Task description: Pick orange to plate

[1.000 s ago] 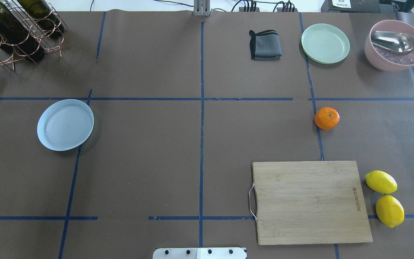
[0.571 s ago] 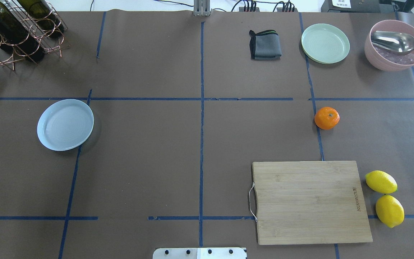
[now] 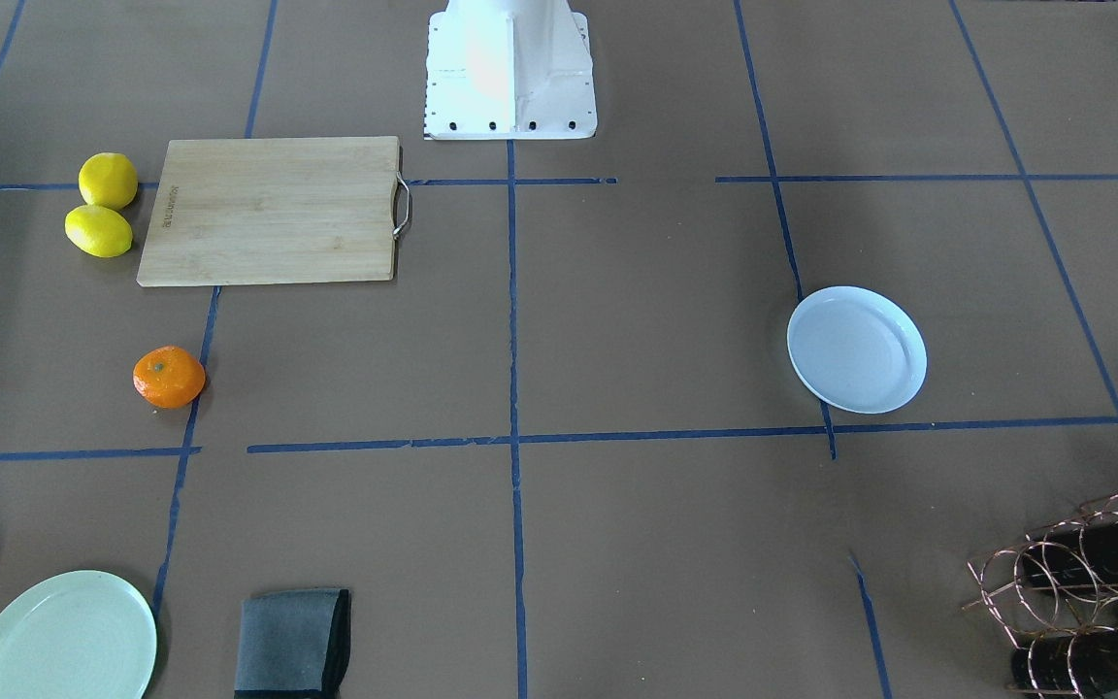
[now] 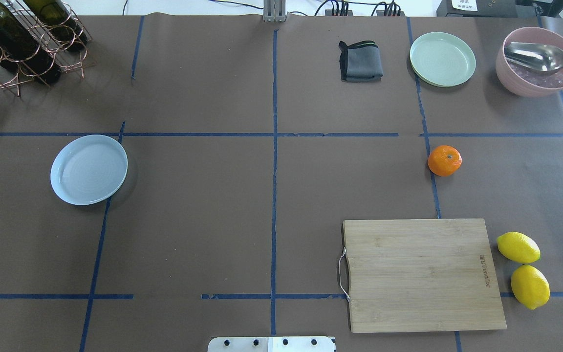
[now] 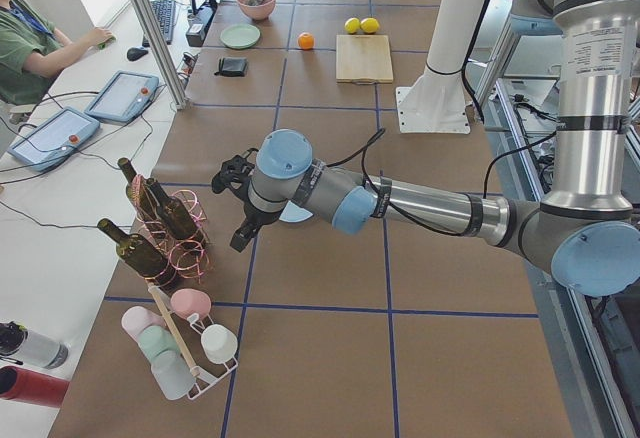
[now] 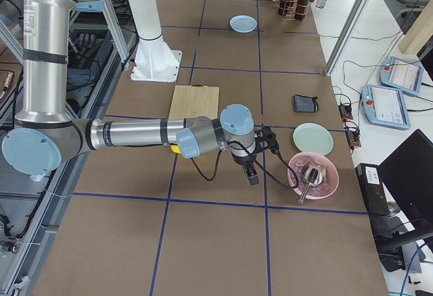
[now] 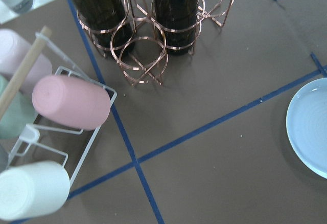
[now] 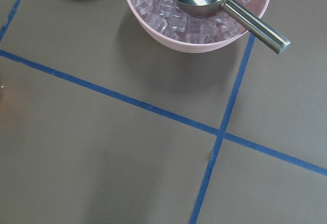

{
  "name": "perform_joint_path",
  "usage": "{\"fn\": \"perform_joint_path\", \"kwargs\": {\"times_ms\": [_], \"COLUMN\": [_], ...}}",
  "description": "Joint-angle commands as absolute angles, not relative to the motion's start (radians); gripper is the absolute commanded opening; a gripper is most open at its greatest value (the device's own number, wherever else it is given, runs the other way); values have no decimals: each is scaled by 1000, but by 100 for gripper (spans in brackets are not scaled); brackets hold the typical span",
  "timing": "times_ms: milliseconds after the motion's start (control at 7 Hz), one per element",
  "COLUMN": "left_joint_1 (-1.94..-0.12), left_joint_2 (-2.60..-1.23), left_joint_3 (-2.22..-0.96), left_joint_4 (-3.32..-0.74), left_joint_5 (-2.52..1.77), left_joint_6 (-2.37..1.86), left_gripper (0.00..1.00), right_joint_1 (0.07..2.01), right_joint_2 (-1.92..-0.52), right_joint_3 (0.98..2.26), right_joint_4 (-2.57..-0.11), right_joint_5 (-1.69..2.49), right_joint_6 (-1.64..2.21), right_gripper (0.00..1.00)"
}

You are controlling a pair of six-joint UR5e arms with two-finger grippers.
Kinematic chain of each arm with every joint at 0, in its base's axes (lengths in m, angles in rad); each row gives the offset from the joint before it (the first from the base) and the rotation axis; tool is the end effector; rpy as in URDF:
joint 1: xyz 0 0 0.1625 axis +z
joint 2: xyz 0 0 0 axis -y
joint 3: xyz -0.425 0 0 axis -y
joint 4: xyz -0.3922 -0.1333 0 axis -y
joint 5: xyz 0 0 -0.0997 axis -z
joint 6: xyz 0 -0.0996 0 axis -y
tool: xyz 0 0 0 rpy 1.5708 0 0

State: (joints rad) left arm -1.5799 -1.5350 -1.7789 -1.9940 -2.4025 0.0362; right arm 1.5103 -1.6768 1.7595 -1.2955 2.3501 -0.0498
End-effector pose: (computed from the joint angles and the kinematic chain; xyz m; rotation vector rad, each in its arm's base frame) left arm -0.0642 -0.4908 0.5196 0.5789 0.7940 0.2723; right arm 0.0351 -0.4671 0.5841 0.3361 -0.7740 -0.2431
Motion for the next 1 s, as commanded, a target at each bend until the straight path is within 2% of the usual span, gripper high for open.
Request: {"fn": "perform_joint_path", "kwargs": {"times_ms": [0, 286, 857], "left_joint_1": [-1502, -1303, -998], "left_joint_2": [-1522, -1505, -1500], "left_joint_3": [-1740, -1720, -1707], "left_joint_4": [-2311, -2338, -2433], "left_joint_5": [-2395, -2334, -1931], "left_joint_6": [-89, -408, -888], "left_gripper": [100, 100, 100], "right_joint_1": [1509, 1511, 1511], "right_joint_2": [-1672, -1667, -1669], "right_joint_3": [1753, 1753, 1752], "right_joint_4": [-1278, -1272, -1272], "right_joint_5": [2362, 2362, 2364], "right_joint_6": [-51, -49, -48], "right_gripper": [100, 100, 100]}}
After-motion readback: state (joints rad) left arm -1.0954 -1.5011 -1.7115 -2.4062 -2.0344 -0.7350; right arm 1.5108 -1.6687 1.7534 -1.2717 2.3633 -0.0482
